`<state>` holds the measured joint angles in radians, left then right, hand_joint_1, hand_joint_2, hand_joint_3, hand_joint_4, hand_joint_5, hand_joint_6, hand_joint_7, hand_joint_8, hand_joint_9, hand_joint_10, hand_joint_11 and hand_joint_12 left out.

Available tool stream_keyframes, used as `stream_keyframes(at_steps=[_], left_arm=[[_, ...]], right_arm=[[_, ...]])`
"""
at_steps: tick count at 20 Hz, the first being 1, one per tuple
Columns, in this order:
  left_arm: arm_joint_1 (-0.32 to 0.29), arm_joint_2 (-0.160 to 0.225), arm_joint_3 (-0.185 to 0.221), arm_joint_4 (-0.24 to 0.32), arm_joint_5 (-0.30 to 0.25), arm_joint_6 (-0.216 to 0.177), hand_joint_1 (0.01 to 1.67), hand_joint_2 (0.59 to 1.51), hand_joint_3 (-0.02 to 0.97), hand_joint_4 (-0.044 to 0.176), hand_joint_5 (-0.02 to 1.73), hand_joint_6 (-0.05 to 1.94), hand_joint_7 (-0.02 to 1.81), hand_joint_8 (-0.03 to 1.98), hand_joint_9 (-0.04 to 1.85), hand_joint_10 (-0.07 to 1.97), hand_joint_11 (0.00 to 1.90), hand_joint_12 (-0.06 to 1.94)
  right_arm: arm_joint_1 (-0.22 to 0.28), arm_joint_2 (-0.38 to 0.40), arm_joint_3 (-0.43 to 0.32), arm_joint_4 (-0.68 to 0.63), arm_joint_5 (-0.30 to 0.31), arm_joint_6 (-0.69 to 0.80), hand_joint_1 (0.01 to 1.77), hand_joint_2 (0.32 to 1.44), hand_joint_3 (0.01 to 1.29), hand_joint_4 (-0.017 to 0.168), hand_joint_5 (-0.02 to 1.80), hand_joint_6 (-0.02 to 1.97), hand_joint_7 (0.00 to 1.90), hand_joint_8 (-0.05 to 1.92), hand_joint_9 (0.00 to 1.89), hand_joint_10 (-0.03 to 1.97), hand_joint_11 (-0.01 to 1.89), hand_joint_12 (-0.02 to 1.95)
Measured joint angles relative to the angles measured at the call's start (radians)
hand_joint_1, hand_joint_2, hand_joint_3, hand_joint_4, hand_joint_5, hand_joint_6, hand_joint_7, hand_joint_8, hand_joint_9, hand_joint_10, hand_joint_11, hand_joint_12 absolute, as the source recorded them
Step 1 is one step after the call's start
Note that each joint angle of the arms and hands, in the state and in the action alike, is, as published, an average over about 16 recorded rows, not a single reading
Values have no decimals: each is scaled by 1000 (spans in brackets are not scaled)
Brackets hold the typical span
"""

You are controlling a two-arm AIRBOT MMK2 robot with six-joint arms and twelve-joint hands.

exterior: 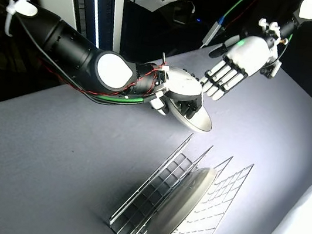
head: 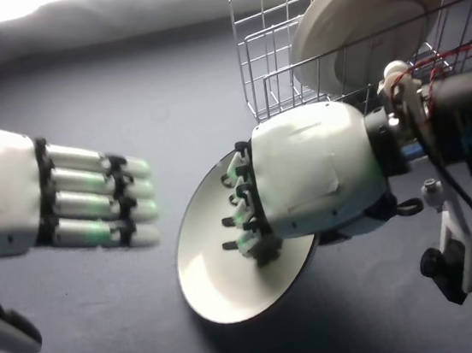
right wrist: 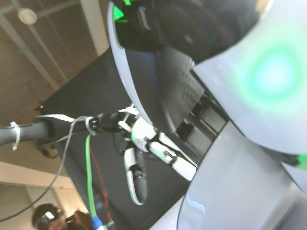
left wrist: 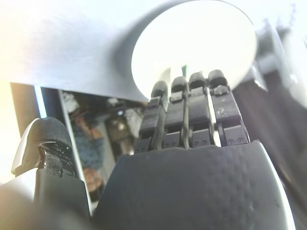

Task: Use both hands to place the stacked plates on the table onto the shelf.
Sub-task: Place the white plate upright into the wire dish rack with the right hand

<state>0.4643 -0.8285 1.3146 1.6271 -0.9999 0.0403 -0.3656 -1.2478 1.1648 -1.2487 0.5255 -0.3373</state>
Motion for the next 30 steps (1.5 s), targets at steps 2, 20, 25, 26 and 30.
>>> stream_keyframes(at_steps=[2,20,25,26,30], left_arm=[[-22,24,-17,-4,19,-4,20,1119,12,-2,49,18,39,6,18,9,19,8],[-81,102,-16,-15,191,17,20,1116,12,-2,53,14,38,6,22,9,21,9],[-85,102,-10,27,221,31,20,1115,12,-2,59,14,46,7,24,9,22,19],[-86,102,-10,38,225,33,20,1115,12,-2,59,14,46,7,23,9,21,20],[-93,100,-7,86,241,39,19,1113,11,-2,59,14,47,8,22,9,20,19]], right_arm=[[12,20,-16,31,-3,-1,1293,966,13,-2,844,529,935,588,924,1043,829,1031],[83,98,-91,552,-33,1,1355,972,12,-2,972,974,1053,816,919,1072,818,1027],[104,105,-94,680,-48,14,1357,971,12,-2,972,988,1058,810,920,1070,816,1011],[110,106,-95,708,-54,17,1358,971,12,-2,971,988,1058,811,919,1071,814,1009],[139,115,-101,839,-86,33,1361,971,13,-3,969,982,1058,816,918,1073,811,1008]])
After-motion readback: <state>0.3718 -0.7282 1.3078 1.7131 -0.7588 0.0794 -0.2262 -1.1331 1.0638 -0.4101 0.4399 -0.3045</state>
